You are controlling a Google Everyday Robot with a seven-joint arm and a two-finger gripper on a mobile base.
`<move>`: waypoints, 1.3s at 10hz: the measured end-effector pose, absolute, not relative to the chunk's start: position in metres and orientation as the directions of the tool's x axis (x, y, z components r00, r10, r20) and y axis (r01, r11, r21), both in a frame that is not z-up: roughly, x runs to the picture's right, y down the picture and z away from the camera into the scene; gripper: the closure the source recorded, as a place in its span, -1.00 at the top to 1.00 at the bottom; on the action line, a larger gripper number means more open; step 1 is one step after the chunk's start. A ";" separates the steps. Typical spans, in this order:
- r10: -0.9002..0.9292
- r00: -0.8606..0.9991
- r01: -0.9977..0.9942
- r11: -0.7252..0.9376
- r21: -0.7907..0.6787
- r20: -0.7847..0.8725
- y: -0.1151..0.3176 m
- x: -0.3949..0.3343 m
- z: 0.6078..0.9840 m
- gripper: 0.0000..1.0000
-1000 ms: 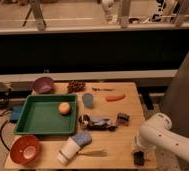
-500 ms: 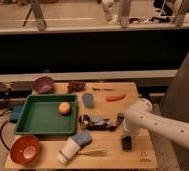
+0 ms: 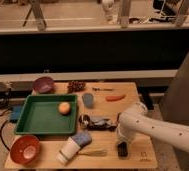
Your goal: Wipe table surface with eraser
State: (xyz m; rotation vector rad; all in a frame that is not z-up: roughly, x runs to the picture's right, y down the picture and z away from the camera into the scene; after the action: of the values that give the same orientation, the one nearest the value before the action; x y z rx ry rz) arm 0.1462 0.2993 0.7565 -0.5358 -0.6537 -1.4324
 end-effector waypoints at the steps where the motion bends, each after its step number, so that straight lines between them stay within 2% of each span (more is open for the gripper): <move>1: -0.718 0.012 0.996 0.072 0.057 0.696 0.311 0.148 0.750 -0.85; 5: -0.719 0.016 0.995 0.078 0.058 0.695 0.335 0.187 0.730 -0.85; 8: -0.732 0.066 0.994 0.109 0.021 0.678 0.331 0.219 0.726 -0.85; 10: -0.739 0.104 0.991 0.130 -0.010 0.666 0.325 0.236 0.731 -0.85; 13: -0.746 0.135 0.988 0.148 -0.035 0.652 0.298 0.231 0.760 -0.85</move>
State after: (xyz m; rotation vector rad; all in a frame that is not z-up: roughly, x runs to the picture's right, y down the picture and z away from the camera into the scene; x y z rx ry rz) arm 0.2315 0.2979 0.7597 -0.5299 -0.5600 -1.3448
